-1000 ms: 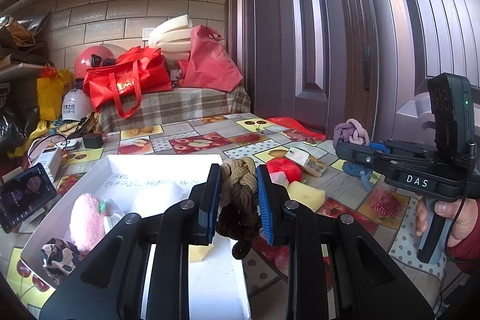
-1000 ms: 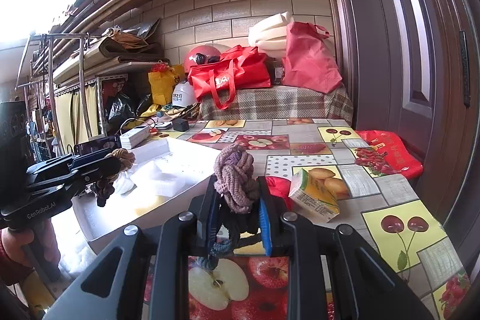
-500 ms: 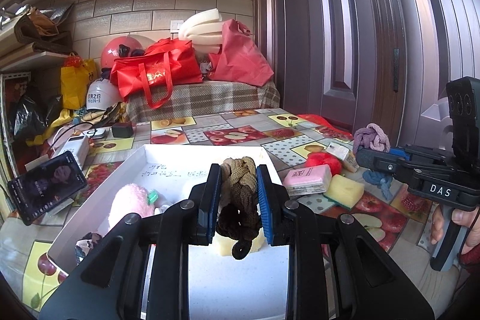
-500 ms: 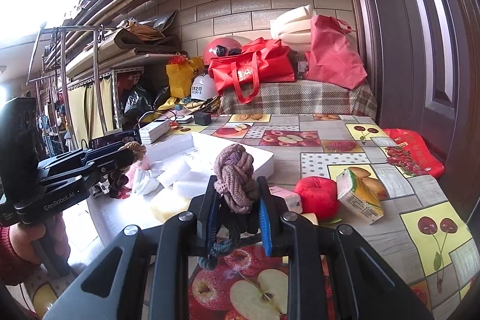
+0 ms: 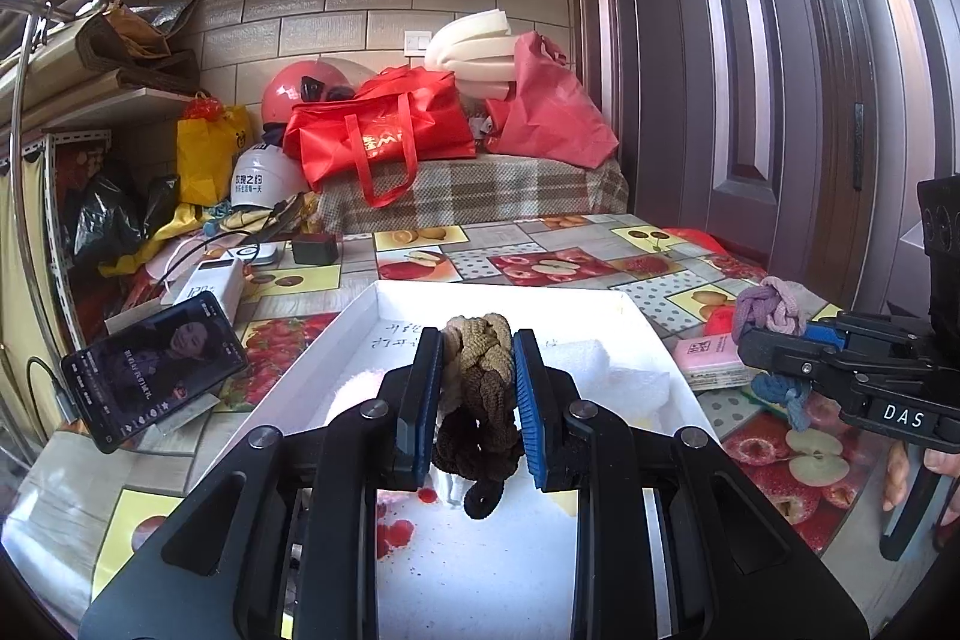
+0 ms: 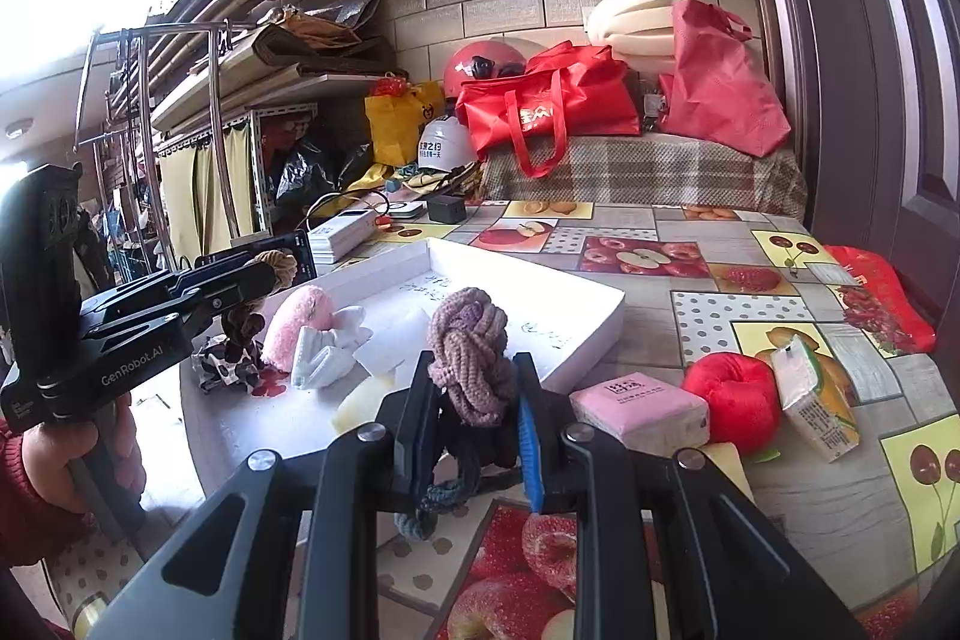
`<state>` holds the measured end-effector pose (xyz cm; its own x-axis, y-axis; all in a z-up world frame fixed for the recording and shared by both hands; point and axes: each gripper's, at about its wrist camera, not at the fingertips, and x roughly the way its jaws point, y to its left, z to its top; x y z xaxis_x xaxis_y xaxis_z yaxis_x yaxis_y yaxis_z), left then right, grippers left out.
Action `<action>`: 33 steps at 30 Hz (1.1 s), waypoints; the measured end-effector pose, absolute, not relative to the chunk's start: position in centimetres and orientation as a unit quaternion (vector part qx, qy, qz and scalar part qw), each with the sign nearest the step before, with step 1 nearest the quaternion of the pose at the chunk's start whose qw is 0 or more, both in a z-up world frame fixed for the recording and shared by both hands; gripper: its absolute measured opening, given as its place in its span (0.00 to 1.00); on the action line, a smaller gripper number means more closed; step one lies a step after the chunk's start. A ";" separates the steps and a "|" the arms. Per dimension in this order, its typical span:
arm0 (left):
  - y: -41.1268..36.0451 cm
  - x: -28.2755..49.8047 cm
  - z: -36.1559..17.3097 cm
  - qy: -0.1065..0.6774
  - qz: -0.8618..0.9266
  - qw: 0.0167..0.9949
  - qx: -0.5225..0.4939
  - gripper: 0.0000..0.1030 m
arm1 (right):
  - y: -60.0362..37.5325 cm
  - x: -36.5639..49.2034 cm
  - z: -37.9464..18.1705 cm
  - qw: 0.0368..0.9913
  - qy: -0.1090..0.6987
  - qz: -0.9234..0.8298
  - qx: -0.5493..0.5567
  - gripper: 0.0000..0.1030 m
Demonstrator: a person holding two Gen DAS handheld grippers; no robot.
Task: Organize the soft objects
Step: 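Carry both rope toys over the white box with both tools, then open the left tool to drop the braided rope while the right tool drops the knotted rope in the box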
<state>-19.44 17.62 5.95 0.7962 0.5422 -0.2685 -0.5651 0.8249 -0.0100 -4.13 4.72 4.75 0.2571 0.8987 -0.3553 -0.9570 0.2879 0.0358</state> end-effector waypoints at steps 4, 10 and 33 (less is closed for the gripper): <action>19.2 -19.0 5.9 0.127 0.309 0.941 -0.046 0.22 | 6.4 -4.8 4.8 0.783 0.147 0.596 -0.102 0.22; 21.7 -19.0 5.8 0.122 0.327 0.934 -0.072 0.22 | 9.7 -6.1 4.5 0.747 0.153 0.631 -0.142 0.22; 22.7 -17.2 5.7 0.145 0.309 0.938 -0.064 0.23 | 15.5 -3.9 3.9 0.760 0.159 0.600 -0.189 0.22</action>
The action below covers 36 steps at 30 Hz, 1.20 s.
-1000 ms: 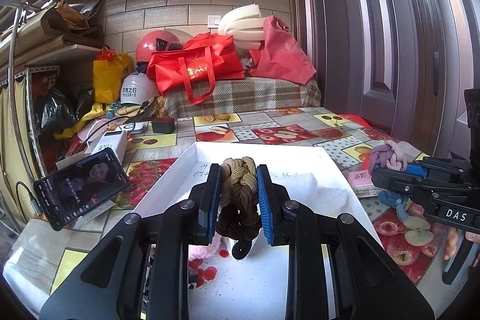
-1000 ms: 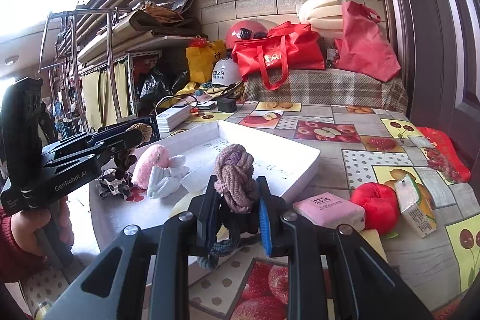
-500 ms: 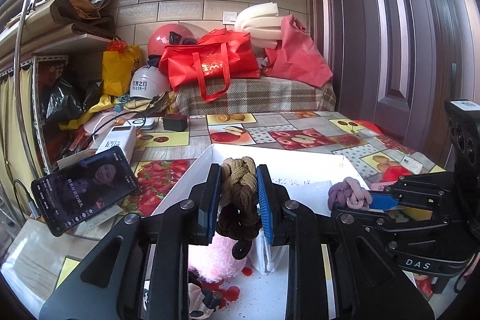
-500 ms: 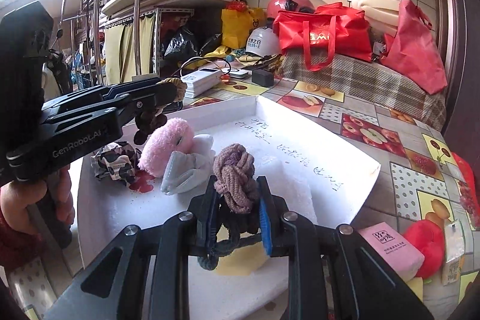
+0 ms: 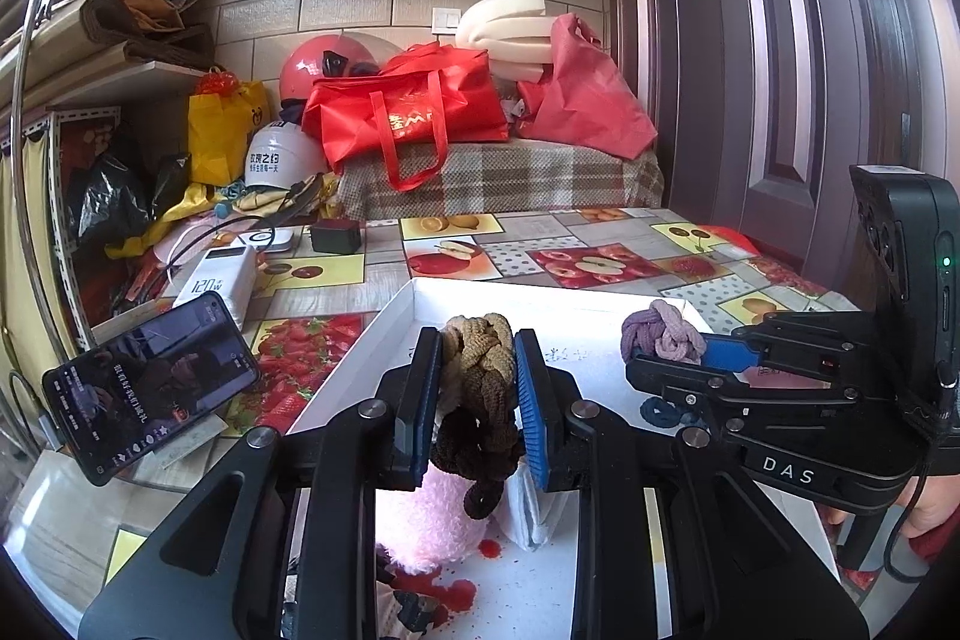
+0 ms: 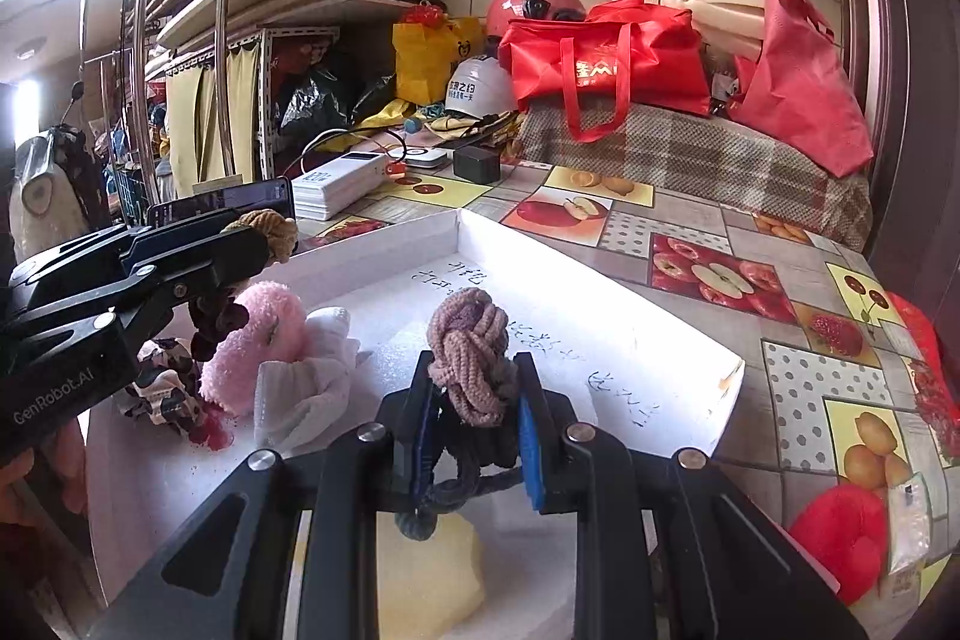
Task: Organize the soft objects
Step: 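Open the left tool to drop the braided rope while the right tool drops the knotted rope in the box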
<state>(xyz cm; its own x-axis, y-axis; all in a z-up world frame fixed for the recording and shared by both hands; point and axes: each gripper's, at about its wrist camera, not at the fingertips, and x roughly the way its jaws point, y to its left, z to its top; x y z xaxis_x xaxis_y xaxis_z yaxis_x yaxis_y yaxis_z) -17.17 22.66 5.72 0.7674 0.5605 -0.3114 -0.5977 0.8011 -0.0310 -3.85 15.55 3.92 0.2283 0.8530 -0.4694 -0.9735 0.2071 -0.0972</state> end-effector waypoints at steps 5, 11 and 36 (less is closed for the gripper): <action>22.5 -17.1 5.8 0.144 0.312 0.937 -0.058 0.25 | 15.9 -4.4 4.0 0.758 0.146 0.604 -0.200 0.22; 22.5 -17.2 5.7 0.145 0.316 0.936 -0.058 0.30 | 15.9 -4.1 4.1 0.759 0.153 0.604 -0.189 0.25; 24.4 -18.9 5.6 0.121 0.338 0.926 -0.117 1.00 | 13.9 -4.1 4.7 0.795 0.133 0.579 -0.121 1.00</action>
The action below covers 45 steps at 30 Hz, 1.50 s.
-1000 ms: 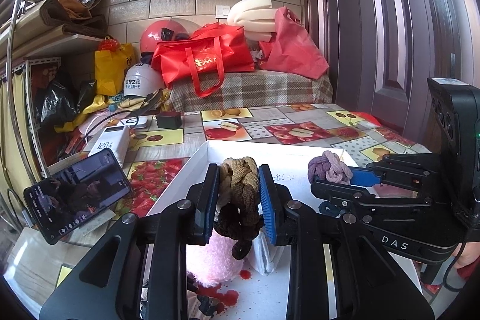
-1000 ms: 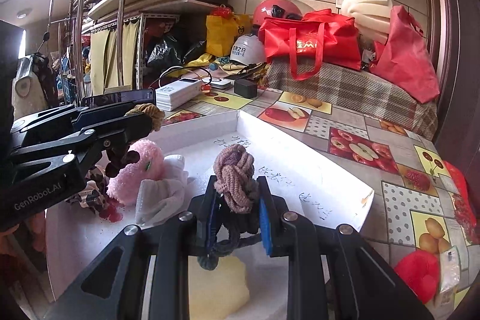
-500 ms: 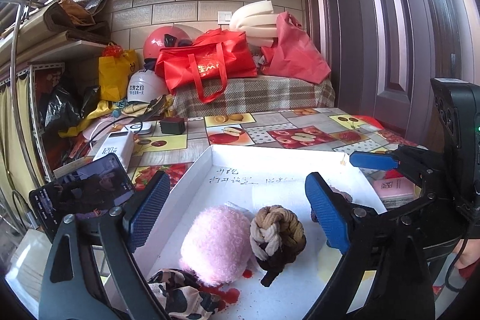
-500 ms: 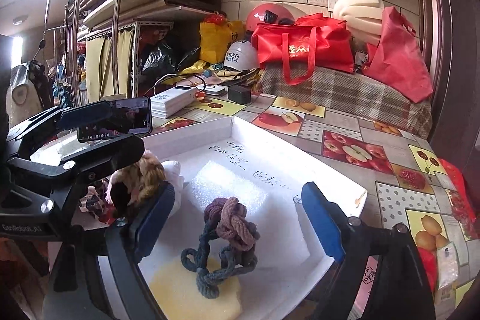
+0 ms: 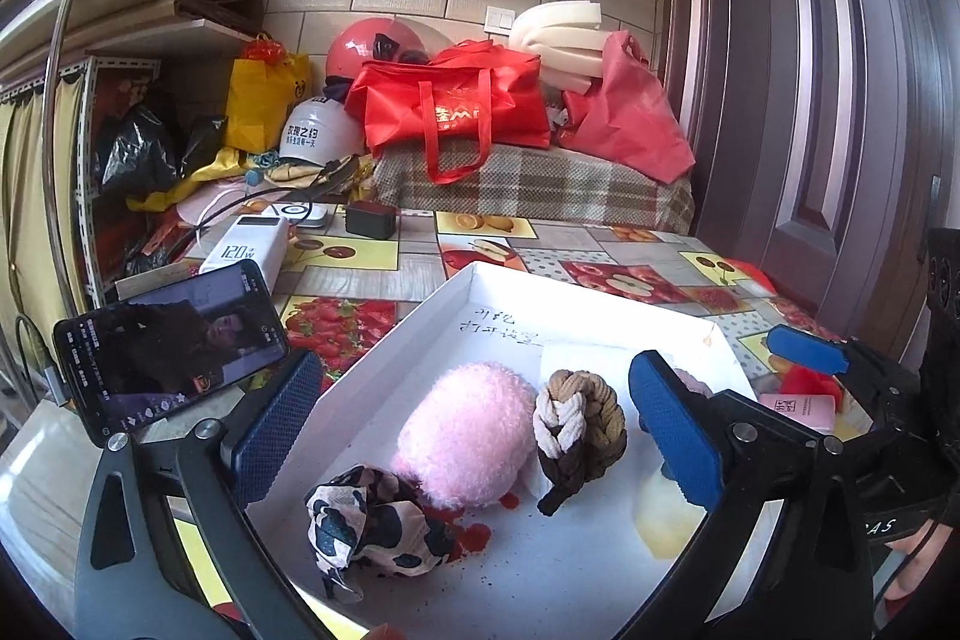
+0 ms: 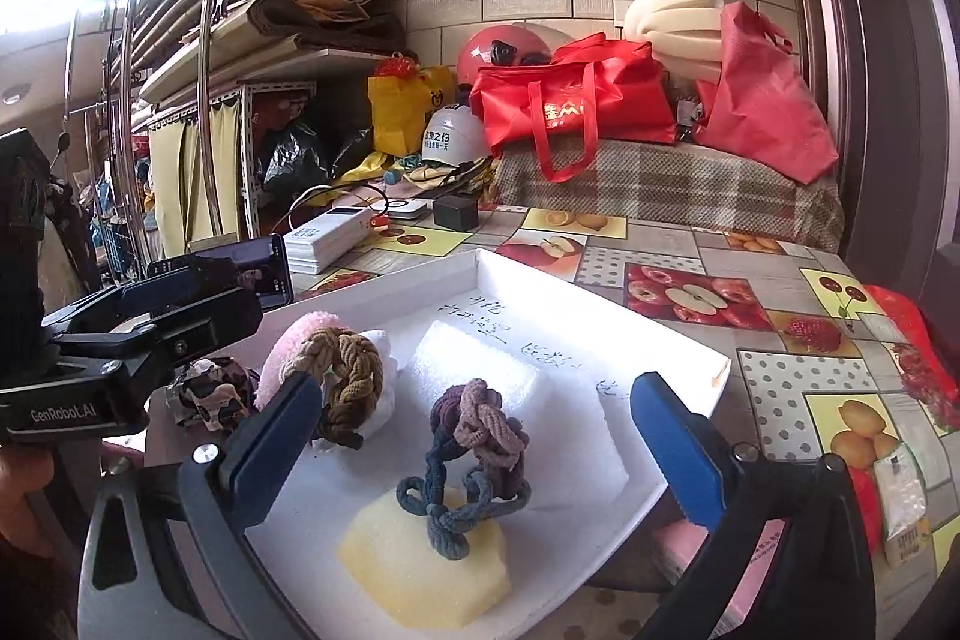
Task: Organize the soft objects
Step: 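Open the left tool to drop the braided rope while the right tool drops the knotted rope in the box, then move both tools back toward the yellow sponge on the table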
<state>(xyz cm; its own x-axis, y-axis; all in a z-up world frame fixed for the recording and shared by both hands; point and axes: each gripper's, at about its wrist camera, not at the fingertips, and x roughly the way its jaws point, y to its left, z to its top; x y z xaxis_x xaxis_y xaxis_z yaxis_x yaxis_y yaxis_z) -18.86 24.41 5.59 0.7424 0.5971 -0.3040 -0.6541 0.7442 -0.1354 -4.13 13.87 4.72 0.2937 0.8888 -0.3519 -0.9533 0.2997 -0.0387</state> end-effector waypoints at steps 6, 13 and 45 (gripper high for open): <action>22.2 -18.5 5.8 0.117 0.362 0.923 -0.063 1.00 | 12.4 -4.3 5.0 0.807 0.113 0.571 -0.098 1.00; 22.2 -19.3 5.7 0.116 0.377 0.915 -0.084 1.00 | 10.5 -4.3 4.9 0.828 0.126 0.538 -0.099 1.00; 11.6 -13.6 5.9 0.182 0.207 0.961 0.003 1.00 | 4.9 3.6 0.1 0.783 0.296 0.472 -0.275 0.65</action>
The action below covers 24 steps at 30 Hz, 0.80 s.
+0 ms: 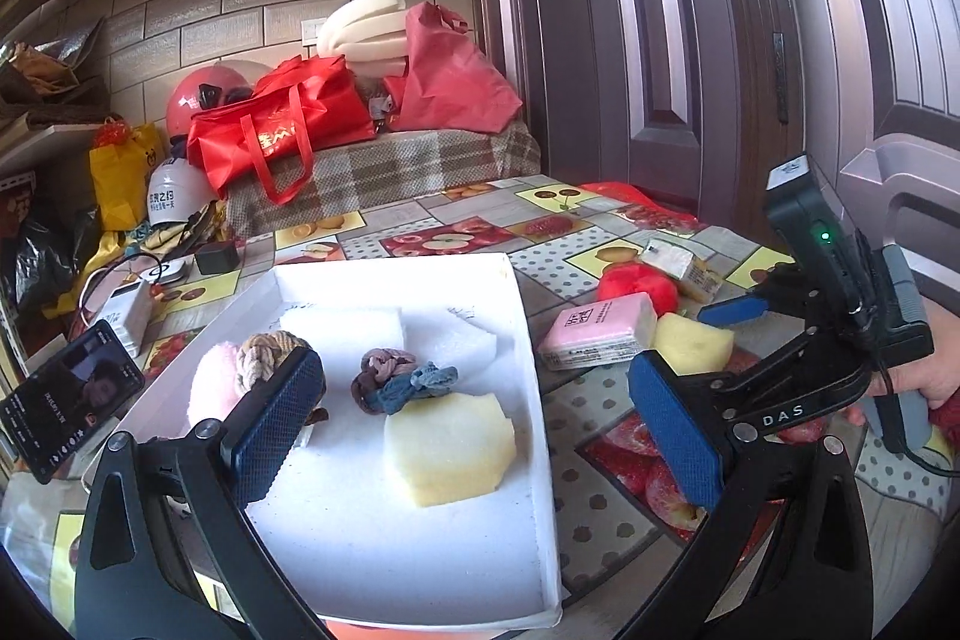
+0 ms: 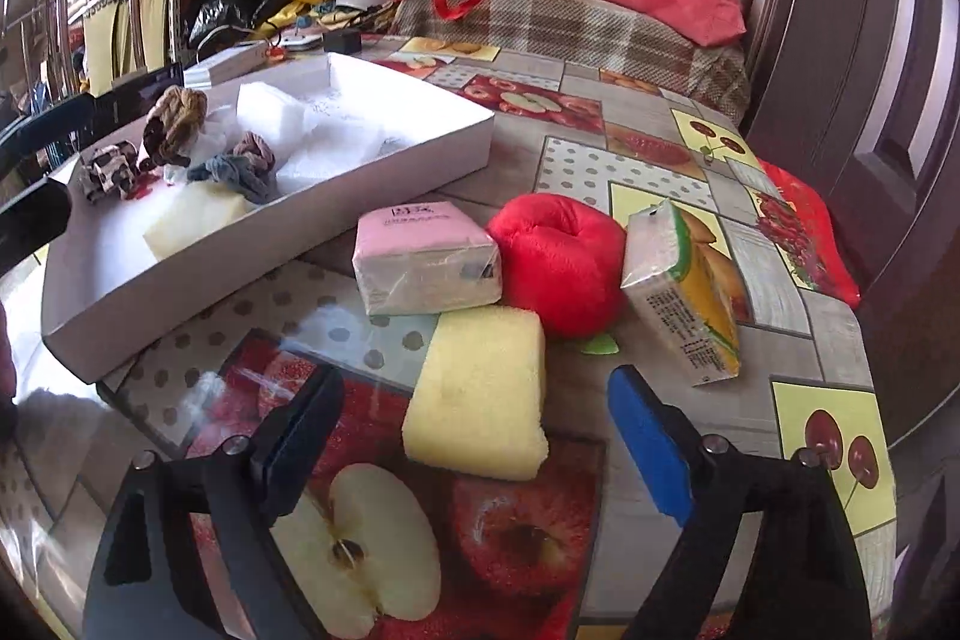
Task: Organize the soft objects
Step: 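Move both tools back toward the yellow sponge on the table, then grasp the yellow sponge with the right tool while the left tool grasps the pink paper pack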
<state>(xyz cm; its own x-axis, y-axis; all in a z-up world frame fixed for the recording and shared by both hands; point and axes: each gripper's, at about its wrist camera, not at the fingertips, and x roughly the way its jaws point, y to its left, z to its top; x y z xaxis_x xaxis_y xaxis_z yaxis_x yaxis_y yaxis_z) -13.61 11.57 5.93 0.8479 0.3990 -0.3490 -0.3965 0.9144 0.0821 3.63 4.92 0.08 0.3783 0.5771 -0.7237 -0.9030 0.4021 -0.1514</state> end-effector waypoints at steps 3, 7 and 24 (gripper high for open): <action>10.5 -12.6 5.8 0.192 0.192 0.962 0.016 1.00 | 4.2 4.4 -0.1 0.776 0.313 0.482 -0.259 0.40; 8.6 -10.7 5.6 0.208 0.152 0.966 0.023 1.00 | 0.9 5.0 0.3 0.778 0.313 0.483 -0.251 0.40; 9.7 5.1 2.3 0.372 0.143 0.916 -0.052 0.99 | -4.6 10.0 1.6 0.797 0.347 0.473 -0.144 0.40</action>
<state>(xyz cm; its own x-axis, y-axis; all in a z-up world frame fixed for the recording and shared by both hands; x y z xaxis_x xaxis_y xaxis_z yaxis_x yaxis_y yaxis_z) 5.07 9.71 2.32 0.6832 0.2227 -0.6955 -0.3001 0.9538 0.0107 10.01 -4.56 1.65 0.3117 0.6542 -0.6891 -0.8542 0.5105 0.0983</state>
